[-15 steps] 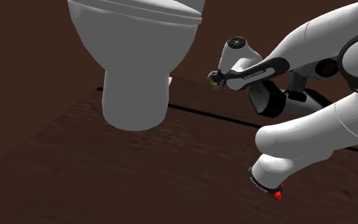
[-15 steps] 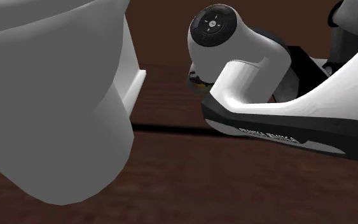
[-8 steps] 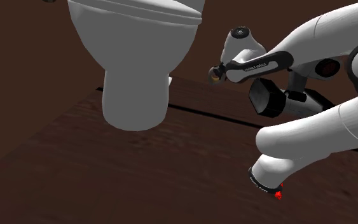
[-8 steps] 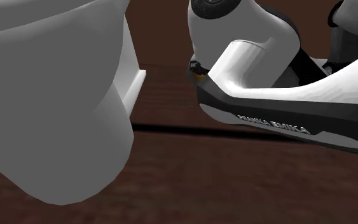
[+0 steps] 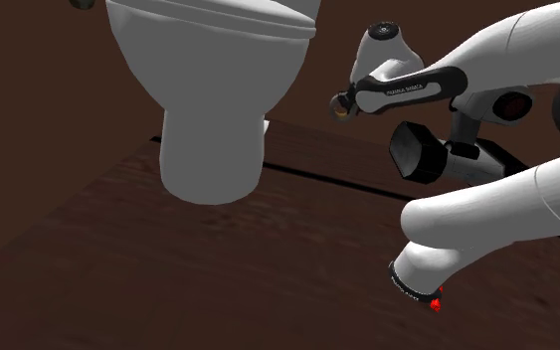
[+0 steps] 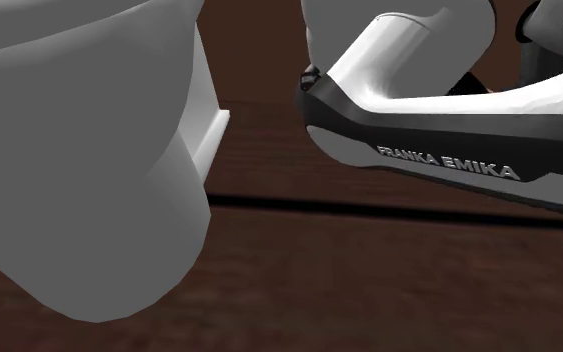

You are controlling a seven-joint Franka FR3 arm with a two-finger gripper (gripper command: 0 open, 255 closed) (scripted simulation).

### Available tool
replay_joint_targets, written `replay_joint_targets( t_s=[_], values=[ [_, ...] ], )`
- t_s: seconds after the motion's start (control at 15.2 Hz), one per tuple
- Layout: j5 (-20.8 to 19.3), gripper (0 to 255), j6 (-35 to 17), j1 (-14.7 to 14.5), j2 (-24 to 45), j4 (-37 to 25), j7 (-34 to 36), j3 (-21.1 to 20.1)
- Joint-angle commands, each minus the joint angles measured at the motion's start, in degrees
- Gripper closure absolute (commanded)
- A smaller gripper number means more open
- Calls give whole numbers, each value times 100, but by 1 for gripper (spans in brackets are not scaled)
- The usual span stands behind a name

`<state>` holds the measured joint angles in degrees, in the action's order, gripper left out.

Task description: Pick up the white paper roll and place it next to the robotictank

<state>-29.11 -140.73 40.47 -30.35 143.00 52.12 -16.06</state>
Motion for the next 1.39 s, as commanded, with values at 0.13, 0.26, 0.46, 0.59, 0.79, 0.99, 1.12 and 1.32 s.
replay_joint_targets(
  t_s=[0.13,0.26,0.46,0.59,0.79,0.99,1.12,1.32],
  values=[
    [149,255,288,-88,-88,-223,-203,67],
    [210,255,426,-121,-114,-346,-296,96],
    [294,255,631,-163,-142,-538,-428,133],
    [344,255,767,-186,-155,-671,-512,154],
    [414,255,970,-215,-164,-879,-631,182],
    [475,255,1172,-237,-163,-1097,-743,204],
    [512,255,1306,-249,-156,-1247,-815,217],
    [563,255,1506,-263,-138,-1480,-919,232]
  ],
)
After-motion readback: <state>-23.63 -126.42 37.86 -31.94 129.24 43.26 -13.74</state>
